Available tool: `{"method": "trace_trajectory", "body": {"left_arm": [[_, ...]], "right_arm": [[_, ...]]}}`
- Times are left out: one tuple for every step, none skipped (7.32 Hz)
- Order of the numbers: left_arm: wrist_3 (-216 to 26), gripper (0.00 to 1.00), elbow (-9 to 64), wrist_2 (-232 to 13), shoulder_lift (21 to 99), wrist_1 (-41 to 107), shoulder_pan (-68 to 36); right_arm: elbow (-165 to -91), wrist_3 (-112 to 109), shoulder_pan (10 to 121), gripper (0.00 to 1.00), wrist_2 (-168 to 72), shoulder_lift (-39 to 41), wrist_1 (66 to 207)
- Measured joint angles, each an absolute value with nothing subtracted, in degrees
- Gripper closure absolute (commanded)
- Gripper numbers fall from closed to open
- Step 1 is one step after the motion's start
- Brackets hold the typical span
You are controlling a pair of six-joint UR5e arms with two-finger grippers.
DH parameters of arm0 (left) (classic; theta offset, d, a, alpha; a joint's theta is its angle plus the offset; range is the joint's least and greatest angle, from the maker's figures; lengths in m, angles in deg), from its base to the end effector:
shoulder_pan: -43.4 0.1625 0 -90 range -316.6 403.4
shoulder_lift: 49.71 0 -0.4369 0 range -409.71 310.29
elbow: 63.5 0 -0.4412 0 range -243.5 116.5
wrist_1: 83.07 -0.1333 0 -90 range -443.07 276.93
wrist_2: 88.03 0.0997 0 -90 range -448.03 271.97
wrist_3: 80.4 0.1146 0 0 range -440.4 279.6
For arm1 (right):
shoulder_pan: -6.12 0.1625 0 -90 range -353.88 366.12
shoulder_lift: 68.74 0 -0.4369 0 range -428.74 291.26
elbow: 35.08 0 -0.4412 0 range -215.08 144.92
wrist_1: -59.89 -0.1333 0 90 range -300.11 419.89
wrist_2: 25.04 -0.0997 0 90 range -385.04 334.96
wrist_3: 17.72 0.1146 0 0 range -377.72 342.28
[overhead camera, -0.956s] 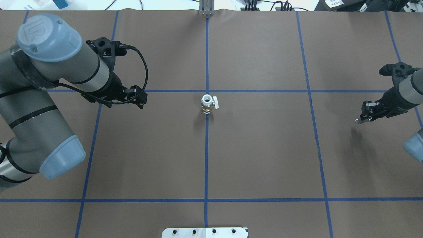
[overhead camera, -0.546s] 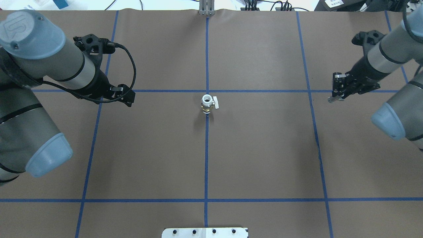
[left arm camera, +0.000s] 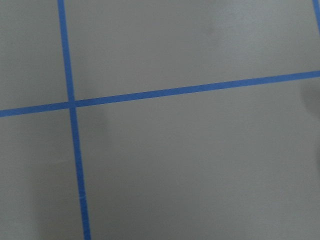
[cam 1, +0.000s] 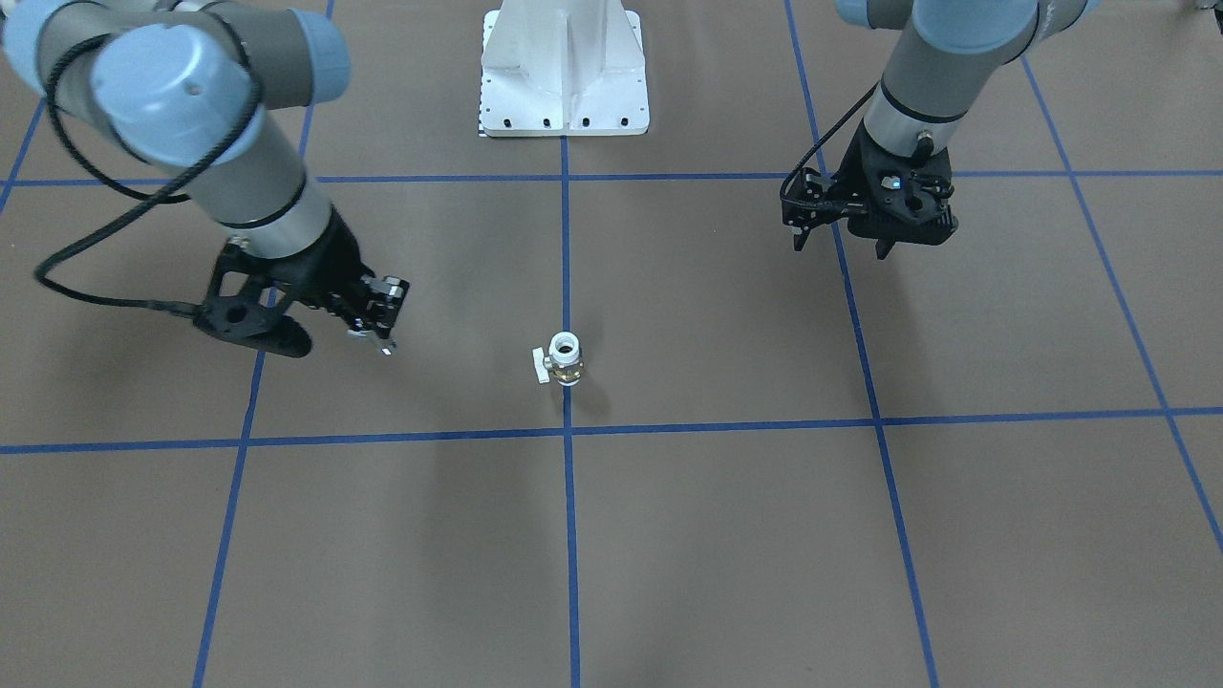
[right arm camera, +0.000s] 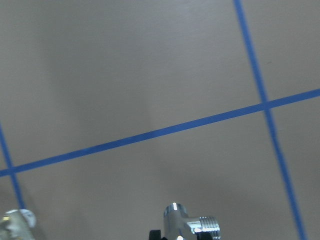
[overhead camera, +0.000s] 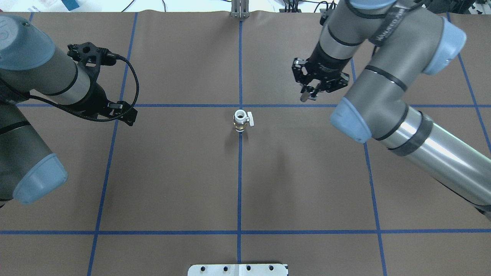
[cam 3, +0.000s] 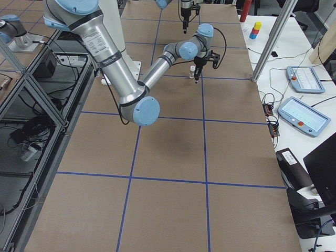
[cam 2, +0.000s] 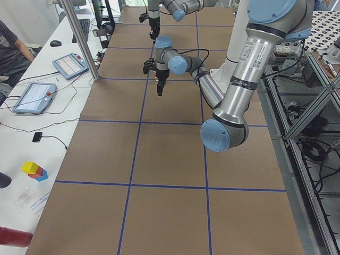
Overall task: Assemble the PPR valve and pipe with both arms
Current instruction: 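Carry the chrome fitting with the right gripper over the standing valve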
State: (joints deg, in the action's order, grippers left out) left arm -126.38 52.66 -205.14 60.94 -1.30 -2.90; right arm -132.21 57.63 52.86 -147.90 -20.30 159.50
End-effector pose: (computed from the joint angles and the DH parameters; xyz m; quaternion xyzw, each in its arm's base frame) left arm 0.3543 -0.4881 0.2672 0.0717 0.3833 0.0592 0.9189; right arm -0.4411 -0.5725 0.1699 -0.0654 -0.4119 0.1589 0.8949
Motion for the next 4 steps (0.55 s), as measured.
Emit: {"method": "trace_trajectory", "body": {"left_arm": [[-125.02,0.00,52.66,-205.17,60.10,-1.24,-3.32],[-124.23,0.00,52.62,-205.18,59.69,-1.23,-3.61],[-123.91,0.00,52.57,-205.19,59.49,-1.24,-3.73],[-123.62,0.00,52.54,-205.19,59.22,-1.23,-3.76]], "right_arm": [[-129.16,61.81,50.46,1.00,-146.89,-24.90,159.60],[-126.27,64.45,48.48,1.00,-145.87,-28.45,159.63],[-124.07,65.87,47.10,1.00,-145.00,-30.64,159.60],[-122.72,66.55,46.11,1.00,-144.21,-31.84,159.47]]}}
